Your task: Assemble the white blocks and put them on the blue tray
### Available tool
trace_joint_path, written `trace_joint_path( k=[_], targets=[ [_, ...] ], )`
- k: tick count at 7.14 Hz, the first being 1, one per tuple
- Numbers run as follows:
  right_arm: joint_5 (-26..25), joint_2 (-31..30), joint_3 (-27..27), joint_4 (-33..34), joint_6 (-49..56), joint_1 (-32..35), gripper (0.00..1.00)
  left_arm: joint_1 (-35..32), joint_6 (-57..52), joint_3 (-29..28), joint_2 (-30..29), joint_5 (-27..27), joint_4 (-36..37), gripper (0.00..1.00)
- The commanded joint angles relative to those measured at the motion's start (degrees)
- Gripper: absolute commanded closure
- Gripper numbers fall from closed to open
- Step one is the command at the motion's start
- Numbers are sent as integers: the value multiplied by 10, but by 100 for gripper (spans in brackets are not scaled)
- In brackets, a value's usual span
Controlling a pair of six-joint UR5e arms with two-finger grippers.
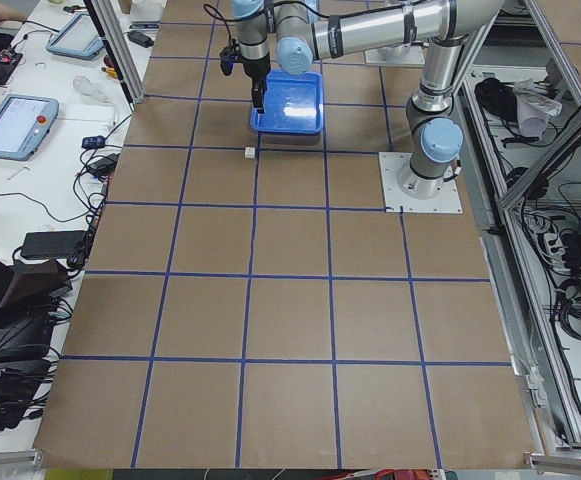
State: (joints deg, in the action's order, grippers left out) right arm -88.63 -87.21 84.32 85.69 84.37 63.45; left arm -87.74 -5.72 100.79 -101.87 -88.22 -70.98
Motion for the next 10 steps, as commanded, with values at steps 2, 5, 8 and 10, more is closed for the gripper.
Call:
trace_joint_path(
  k=[2, 5, 8, 10],
  targets=[
    [22, 86, 1, 57, 237, -60, 0, 0, -68, 20, -98, -9, 139, 0],
    [170, 193, 2, 77, 394, -80, 0, 0, -90, 8, -148, -20, 167, 11],
    [207, 255, 41, 152, 407, -80, 0, 0, -55, 12, -156, -20, 157, 56],
    [232, 263, 121, 236, 409, -80, 0, -1, -49, 10, -155, -16, 146, 85]
  ],
)
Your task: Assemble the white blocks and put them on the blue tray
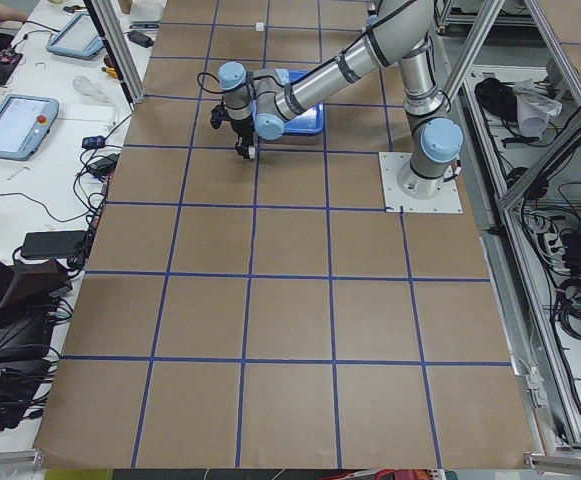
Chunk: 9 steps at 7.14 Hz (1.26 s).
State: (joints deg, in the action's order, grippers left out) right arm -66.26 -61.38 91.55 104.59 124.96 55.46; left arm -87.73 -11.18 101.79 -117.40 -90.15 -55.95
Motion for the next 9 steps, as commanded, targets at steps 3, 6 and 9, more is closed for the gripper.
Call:
trace_joint_path(
  k=[3, 6, 9],
  targets=[
    [-15, 4, 85, 93, 27, 3, 0, -8, 25, -24, 35, 6, -59, 95],
    [-24, 9, 93, 101, 27, 3, 0, -111, 193, -23, 84, 52, -120, 95],
    [-25, 12, 94, 101, 29, 3, 50, -214, 355, -13, 63, 52, -91, 95]
  ],
)
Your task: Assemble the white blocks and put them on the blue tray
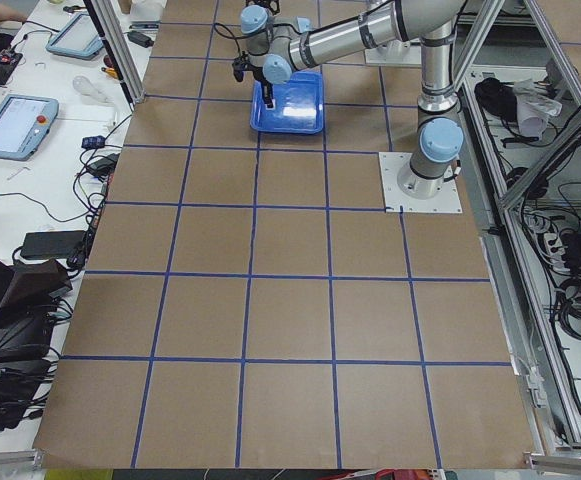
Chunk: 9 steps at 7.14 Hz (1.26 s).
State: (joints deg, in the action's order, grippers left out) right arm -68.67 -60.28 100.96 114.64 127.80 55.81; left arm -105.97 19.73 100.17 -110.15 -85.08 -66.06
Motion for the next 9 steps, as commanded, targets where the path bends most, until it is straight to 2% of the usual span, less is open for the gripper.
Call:
trace_joint_path(
  k=[1, 2, 4, 5, 6, 7, 8, 9],
  targets=[
    [-1, 1, 0, 1, 2, 0, 84, -52, 54, 6, -24, 3, 44, 95],
    [-1, -2, -1, 1, 4, 0, 100, -63, 54, 8, -37, 3, 62, 95],
    [11, -11, -8, 2, 16, 3, 100, -70, 68, 17, -57, 2, 84, 95],
    [46, -27, -14, -6, 11, 4, 100, -70, 65, 24, -57, 1, 83, 94],
    [50, -49, -14, -7, 10, 19, 100, -70, 60, 29, -57, 1, 87, 94],
    [50, -71, -13, -13, 10, 48, 100, -70, 57, 31, -59, -1, 88, 63],
    [50, -87, -16, -39, 10, 80, 100, -70, 58, 36, -68, -1, 91, 44],
    [50, -109, -10, -62, 7, 111, 100, -70, 57, 38, -69, 0, 111, 30]
  ],
)
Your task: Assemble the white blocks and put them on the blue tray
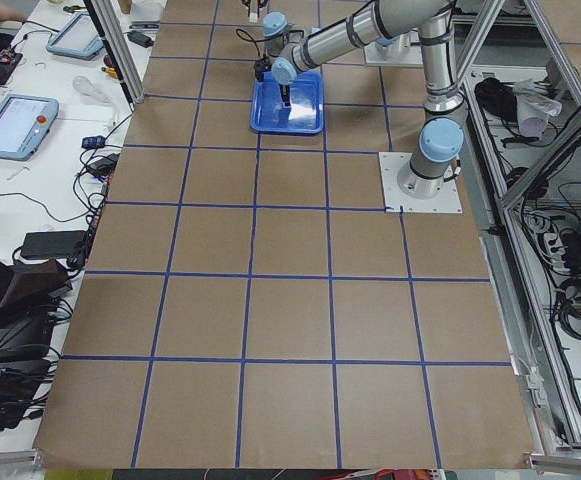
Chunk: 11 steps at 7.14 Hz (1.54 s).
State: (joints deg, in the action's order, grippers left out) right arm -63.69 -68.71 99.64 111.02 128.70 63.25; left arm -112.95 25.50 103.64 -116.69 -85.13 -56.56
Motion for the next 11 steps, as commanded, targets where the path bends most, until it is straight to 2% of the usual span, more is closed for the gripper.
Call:
trace_joint_path(
  k=[1, 3, 4, 5, 6, 7, 8, 9, 10, 11],
  targets=[
    [1, -38, 1, -42, -35, 71, 100, 2, -4, 3, -1, 0, 18, 26],
    [6, -46, 1, -39, -103, 142, 100, 27, -38, -3, 22, 3, 15, 17],
    [8, -46, 4, -39, -114, 167, 100, 71, -55, 2, 39, 36, 5, 16],
    [40, -47, 8, -35, -115, 181, 100, 99, -73, 12, 53, 88, -12, 22],
    [44, -49, 27, -33, -115, 189, 100, 107, -99, 38, 62, 94, -9, 43],
    [45, -47, 57, 3, -115, 206, 100, 113, -125, 60, 69, 98, -2, 70],
    [45, -46, 86, 63, -154, 222, 100, 112, -121, 74, 69, 127, 1, 90],
    [38, -42, 104, 103, -185, 250, 100, 113, -124, 88, 68, 142, 42, 100],
    [31, -43, 112, 116, -187, 281, 100, 113, -121, 103, 68, 144, 74, 100],
    [-4, -47, 121, 118, -186, 303, 100, 113, -126, 106, 66, 148, 75, 100]
  ],
)
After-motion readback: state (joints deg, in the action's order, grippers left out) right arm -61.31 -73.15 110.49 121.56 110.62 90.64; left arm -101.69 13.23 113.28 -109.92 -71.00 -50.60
